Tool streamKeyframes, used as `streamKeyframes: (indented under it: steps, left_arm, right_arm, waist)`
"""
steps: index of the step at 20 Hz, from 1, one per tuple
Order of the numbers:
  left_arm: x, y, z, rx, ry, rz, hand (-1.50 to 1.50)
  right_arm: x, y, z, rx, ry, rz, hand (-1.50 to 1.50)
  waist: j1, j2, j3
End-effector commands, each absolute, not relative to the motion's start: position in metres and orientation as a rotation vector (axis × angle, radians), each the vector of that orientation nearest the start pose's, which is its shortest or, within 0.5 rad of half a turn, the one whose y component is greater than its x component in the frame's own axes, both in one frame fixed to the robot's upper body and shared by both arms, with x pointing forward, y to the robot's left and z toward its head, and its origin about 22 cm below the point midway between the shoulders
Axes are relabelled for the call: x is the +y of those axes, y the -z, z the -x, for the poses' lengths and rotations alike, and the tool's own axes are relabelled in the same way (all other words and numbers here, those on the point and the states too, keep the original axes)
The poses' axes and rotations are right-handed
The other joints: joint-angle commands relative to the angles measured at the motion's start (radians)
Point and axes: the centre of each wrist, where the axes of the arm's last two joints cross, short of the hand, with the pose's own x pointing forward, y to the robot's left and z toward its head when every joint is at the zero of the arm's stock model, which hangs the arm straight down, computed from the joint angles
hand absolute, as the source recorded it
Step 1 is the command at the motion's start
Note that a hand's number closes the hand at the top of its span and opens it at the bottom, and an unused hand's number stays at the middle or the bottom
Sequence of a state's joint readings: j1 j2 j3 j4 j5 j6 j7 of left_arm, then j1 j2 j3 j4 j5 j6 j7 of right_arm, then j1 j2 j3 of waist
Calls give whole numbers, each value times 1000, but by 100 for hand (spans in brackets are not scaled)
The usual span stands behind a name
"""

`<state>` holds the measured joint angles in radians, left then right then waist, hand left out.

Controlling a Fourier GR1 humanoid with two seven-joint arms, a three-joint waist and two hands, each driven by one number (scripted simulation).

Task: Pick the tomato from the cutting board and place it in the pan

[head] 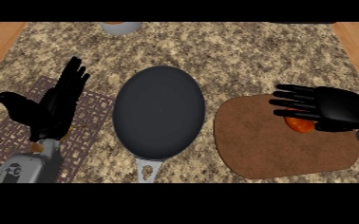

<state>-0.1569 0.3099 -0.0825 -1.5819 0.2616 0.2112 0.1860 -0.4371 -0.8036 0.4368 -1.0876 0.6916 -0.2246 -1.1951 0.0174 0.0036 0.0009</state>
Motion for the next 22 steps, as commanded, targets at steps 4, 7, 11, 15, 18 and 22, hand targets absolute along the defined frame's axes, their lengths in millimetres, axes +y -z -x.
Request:
streamKeyframes:
  steps: [4, 7, 11, 15, 18, 22]
  left_arm:
    - [269, -52, -278, -1515, -38, -65, 0]
    - [264, -65, -278, -1522, -26, -85, 0]
    - [286, -59, -289, -1517, -42, -102, 0]
    - [272, -66, -288, -1528, -19, -96, 0]
    - [271, -67, -280, -1535, -50, -94, 0]
    - [268, -60, -278, -1523, -34, -101, 0]
  right_arm:
    - [-352, -52, -334, 2164, 2375, -81, -150]
    - [-335, -35, -323, 2136, 2369, -6, 150]
    - [-321, -32, -328, 2125, 2272, -5, 150]
    - [-324, -32, -332, 2164, 2250, 21, 150]
    - [-324, -23, -324, 2193, 2229, 59, 150]
    - [-255, -21, -332, 2355, 2406, -62, 150]
  waist:
    - [-6, 0, -1]
    - [-8, -3, 0]
    - [-6, 4, 0]
    - [-4, 3, 1]
    - [0, 1, 1]
    - [-6, -5, -2]
